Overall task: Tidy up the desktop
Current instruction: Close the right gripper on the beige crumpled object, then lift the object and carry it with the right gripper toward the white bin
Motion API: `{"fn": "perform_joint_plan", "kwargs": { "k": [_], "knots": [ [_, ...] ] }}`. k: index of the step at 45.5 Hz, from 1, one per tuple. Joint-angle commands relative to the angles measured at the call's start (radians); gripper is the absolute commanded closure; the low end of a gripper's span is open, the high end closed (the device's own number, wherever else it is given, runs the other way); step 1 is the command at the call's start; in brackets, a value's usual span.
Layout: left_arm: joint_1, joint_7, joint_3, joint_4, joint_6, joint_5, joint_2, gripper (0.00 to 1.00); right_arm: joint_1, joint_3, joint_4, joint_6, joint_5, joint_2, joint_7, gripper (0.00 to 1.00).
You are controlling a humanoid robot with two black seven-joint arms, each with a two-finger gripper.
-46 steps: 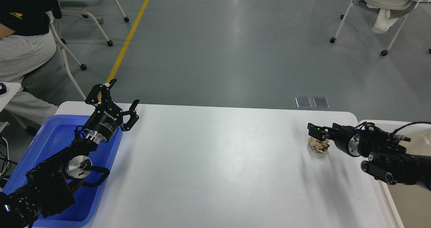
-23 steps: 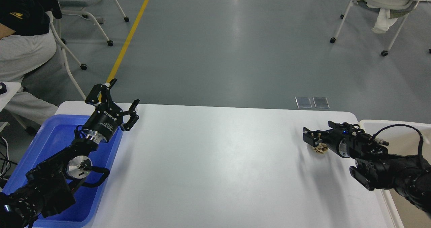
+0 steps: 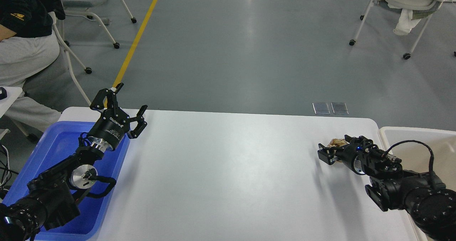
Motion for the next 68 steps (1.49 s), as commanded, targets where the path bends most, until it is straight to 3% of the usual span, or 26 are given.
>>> {"fn": "perform_joint_plan", "kwargs": {
  "k": [1, 9, 18, 29, 36, 41, 45, 56, 68],
  "knots": [
    [0.0, 0.0, 0.0, 0.0, 0.0, 0.0, 0.0, 0.0, -0.02, -0.012, -0.015, 0.007, 0.002, 0.007, -0.005, 0.0],
    [0.0, 0.0, 0.0, 0.0, 0.0, 0.0, 0.0, 0.0, -0.023, -0.008, -0.015, 0.009, 0.006, 0.01, -0.008, 0.03],
    [0.0, -0.001, 0.0, 0.0, 0.0, 0.0, 0.0, 0.0, -0.031, -0.009, -0.013, 0.009, 0.006, 0.012, -0.008, 0.22],
    [0.0, -0.001, 0.0, 0.0, 0.0, 0.0, 0.0, 0.0, -0.034, -0.009, -0.012, 0.011, 0.006, 0.012, -0.008, 0.34],
    [0.0, -0.001, 0.0, 0.0, 0.0, 0.0, 0.0, 0.0, -0.038, -0.009, -0.012, 0.018, 0.006, 0.012, -0.008, 0.49],
    [0.0, -0.001, 0.0, 0.0, 0.0, 0.0, 0.0, 0.0, -0.043, -0.008, -0.012, 0.018, 0.007, 0.01, -0.008, 0.72],
    [0.0, -0.001, 0.0, 0.0, 0.0, 0.0, 0.0, 0.0, -0.048, -0.008, -0.012, 0.018, 0.007, 0.009, -0.008, 1.0],
    [0.0, -0.001, 0.0, 0.0, 0.0, 0.0, 0.0, 0.0, -0.035, 0.003, -0.012, 0.006, 0.071, -0.013, 0.009, 1.0],
    [0.0, 0.0, 0.0, 0.0, 0.0, 0.0, 0.0, 0.0, 0.0, 0.024, -0.001, 0.018, 0.412, -0.05, 0.124, 1.0]
  ]
}}
